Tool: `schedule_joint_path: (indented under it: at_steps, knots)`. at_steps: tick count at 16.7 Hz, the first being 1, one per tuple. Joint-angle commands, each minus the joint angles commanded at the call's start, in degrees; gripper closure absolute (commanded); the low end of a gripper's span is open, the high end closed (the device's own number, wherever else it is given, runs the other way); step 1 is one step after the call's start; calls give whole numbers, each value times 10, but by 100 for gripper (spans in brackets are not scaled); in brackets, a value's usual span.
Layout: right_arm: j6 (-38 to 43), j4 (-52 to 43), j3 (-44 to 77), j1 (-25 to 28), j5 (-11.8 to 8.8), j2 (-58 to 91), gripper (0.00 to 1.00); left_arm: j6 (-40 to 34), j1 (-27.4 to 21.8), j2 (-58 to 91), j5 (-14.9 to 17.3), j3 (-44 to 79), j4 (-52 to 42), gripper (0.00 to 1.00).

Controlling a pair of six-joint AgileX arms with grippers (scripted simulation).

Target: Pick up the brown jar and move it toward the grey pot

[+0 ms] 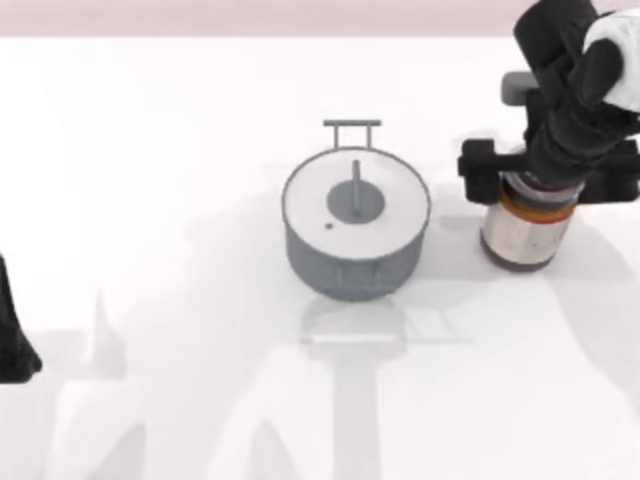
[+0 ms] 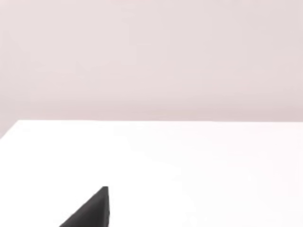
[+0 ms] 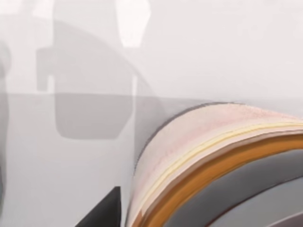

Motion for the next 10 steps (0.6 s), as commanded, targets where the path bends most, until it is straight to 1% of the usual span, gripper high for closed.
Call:
schedule_joint_path:
  at_steps: [10]
  knots:
    - [0,0,0,0,0,0,25,0,0,0,0,0,0,0]
